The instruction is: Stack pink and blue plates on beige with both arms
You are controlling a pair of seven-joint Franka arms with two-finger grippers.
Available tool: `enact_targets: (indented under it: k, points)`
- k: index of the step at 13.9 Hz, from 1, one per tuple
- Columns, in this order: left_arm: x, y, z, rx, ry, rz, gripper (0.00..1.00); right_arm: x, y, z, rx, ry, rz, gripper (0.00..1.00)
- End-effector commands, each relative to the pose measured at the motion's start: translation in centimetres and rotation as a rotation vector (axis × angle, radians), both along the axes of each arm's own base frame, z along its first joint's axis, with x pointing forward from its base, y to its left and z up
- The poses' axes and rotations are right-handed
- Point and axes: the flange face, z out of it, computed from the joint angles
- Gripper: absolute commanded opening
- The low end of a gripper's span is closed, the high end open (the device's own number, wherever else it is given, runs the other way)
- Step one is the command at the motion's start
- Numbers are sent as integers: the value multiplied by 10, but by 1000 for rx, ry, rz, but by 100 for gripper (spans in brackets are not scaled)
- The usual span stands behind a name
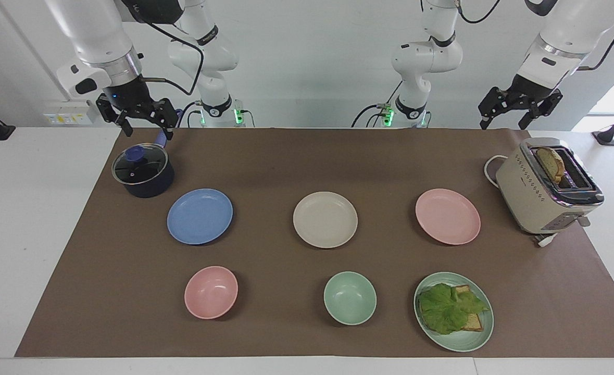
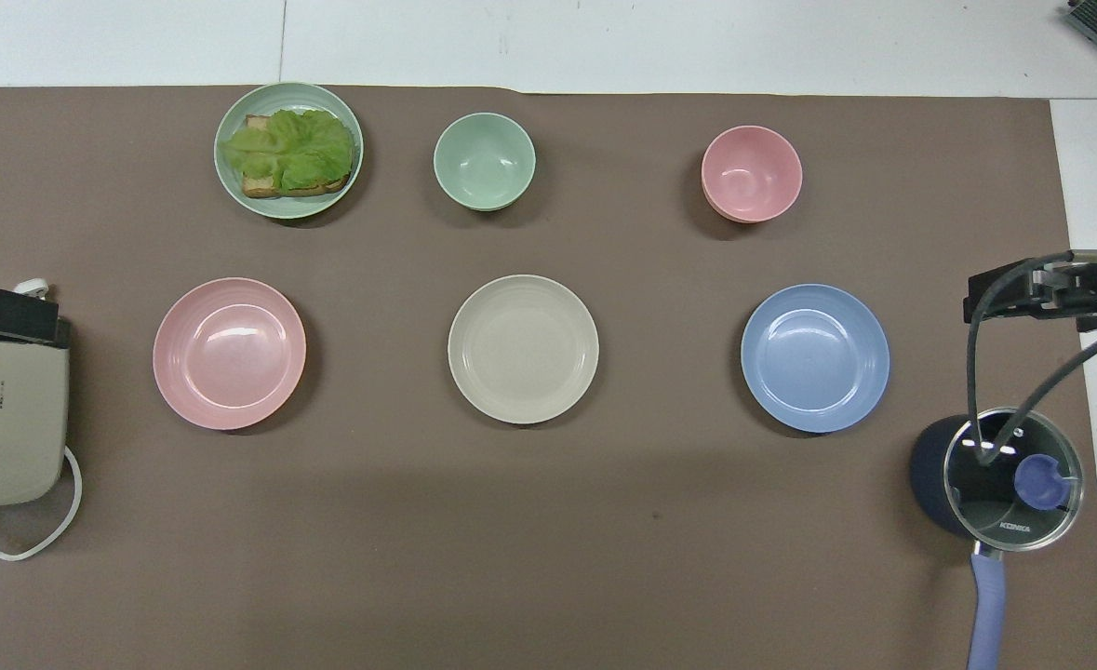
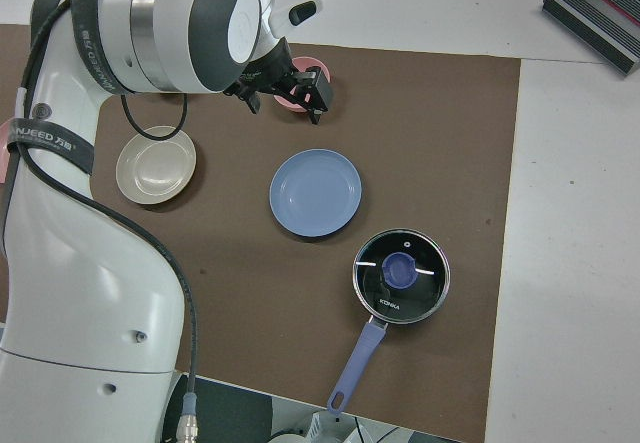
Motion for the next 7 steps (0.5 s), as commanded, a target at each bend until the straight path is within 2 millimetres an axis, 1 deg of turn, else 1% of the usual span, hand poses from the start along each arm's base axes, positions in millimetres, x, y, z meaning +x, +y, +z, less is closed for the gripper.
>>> enact_targets:
  k: [1,2,7]
  points:
    - [-9,-1,1,-6,7,-2,100,3,-1,1,-1,-7,-20,100]
    - [-9,0,5,-5,-4,0,100,3,-1,1,-1,-9,-20,100]
    - [-8,14,4,-4,-2,24,100,3,-2,2,-2,-10,-20,100]
